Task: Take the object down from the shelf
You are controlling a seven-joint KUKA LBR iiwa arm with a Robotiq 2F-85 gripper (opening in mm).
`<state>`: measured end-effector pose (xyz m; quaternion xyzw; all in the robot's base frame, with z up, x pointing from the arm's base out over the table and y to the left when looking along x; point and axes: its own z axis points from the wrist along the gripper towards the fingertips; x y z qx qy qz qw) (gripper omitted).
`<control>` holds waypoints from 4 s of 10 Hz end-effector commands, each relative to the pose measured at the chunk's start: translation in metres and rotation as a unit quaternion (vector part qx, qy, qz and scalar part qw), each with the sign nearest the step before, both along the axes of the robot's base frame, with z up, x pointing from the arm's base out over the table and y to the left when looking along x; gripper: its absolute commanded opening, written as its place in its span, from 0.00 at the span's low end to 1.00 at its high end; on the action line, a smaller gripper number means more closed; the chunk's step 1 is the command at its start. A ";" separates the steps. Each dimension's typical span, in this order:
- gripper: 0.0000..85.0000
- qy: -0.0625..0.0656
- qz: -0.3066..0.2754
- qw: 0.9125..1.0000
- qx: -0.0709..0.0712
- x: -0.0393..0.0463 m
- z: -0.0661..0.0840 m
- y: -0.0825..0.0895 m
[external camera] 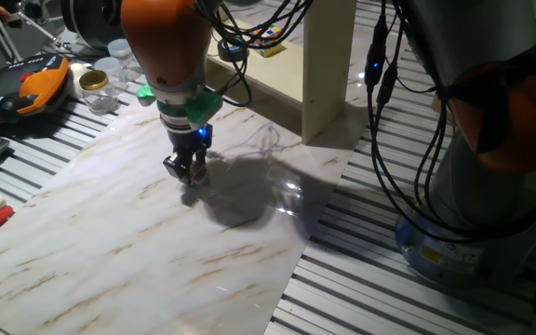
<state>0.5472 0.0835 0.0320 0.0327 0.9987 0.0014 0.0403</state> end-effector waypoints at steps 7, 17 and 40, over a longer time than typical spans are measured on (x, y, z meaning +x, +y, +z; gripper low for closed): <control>0.80 -0.009 0.017 1.000 0.005 -0.0001 0.000 0.000; 0.20 0.020 0.030 0.999 -0.008 0.0026 0.088 -0.054; 0.00 0.039 -0.121 0.991 -0.034 -0.0114 0.127 -0.156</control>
